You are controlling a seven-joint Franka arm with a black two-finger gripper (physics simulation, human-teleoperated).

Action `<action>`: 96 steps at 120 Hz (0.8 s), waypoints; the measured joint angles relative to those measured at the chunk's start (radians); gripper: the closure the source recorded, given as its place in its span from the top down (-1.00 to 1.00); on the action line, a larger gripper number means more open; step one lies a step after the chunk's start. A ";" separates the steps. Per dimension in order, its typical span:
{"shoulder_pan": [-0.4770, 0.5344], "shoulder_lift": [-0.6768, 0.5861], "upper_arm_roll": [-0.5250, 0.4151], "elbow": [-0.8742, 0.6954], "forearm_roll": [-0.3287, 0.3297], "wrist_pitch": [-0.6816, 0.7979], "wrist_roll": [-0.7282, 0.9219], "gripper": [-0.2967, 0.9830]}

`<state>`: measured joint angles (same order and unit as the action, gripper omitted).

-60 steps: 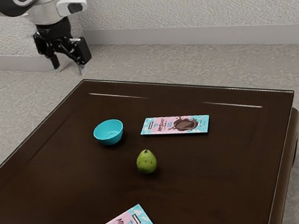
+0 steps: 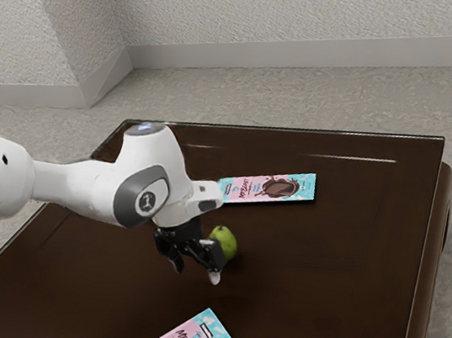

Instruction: Place the pear in the bowl.

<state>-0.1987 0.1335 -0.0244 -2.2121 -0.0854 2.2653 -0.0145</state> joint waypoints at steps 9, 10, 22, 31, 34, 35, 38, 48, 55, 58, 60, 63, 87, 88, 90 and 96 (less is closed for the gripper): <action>0.006 0.045 0.009 -0.016 -0.101 0.143 0.037 0.54; 0.006 0.049 0.010 -0.015 -0.113 0.156 0.042 0.54; 0.003 0.120 0.030 0.068 -0.201 0.249 0.101 0.53; 0.006 0.143 0.056 0.088 -0.233 0.271 0.139 0.54; 0.006 0.147 0.061 0.089 -0.240 0.276 0.151 0.54; 0.006 0.148 0.062 0.089 -0.242 0.278 0.155 0.54; 0.006 0.152 0.064 0.091 -0.248 0.283 0.166 0.54; 0.002 0.162 0.065 0.094 -0.258 0.296 0.200 0.54; 0.001 0.166 0.065 0.096 -0.233 0.301 0.220 0.54; 0.001 0.167 0.066 0.097 -0.223 0.303 0.228 0.54; 0.001 0.167 0.066 0.098 -0.217 0.304 0.233 0.54; 0.000 0.168 0.066 0.099 -0.209 0.305 0.240 0.54; 0.000 0.215 0.066 0.150 -0.179 0.301 0.267 0.54; 0.000 0.217 0.066 0.151 -0.179 0.301 0.268 0.54; 0.000 0.220 0.067 0.152 -0.179 0.299 0.270 0.54; -0.001 0.228 0.067 0.154 -0.178 0.294 0.274 0.54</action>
<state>-0.1993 0.3612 0.0427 -2.0583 -0.2630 2.5597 0.2590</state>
